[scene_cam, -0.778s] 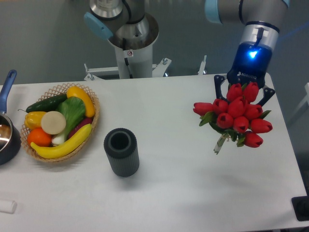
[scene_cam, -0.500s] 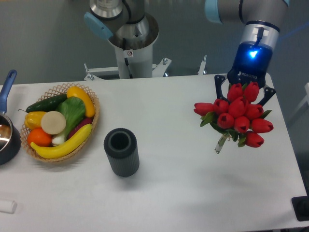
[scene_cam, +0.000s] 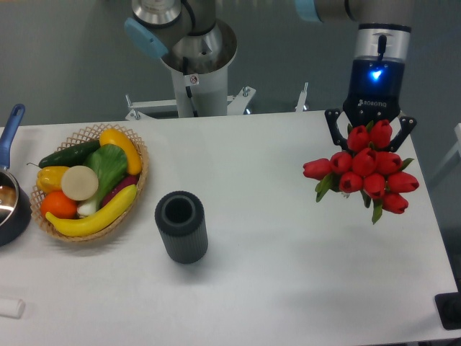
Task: Place the flowers on the table
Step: 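Lift the held red tulip bunch slightly upward with the gripper, then swing the tulips toward the black cup and lower them onto the table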
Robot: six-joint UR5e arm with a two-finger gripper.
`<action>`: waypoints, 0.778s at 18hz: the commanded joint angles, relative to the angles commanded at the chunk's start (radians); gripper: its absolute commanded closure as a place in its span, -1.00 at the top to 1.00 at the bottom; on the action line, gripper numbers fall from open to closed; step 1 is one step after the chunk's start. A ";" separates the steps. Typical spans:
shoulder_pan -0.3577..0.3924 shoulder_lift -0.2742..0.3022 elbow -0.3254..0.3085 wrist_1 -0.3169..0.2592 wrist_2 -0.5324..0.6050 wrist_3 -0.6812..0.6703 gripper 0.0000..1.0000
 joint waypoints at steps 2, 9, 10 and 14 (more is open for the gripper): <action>-0.079 -0.021 0.000 0.002 0.221 0.005 -0.20; -0.181 -0.087 0.003 0.000 0.474 0.011 -0.20; -0.199 -0.106 0.003 0.000 0.520 0.011 -0.20; -0.291 -0.190 0.020 0.000 0.724 0.017 -0.20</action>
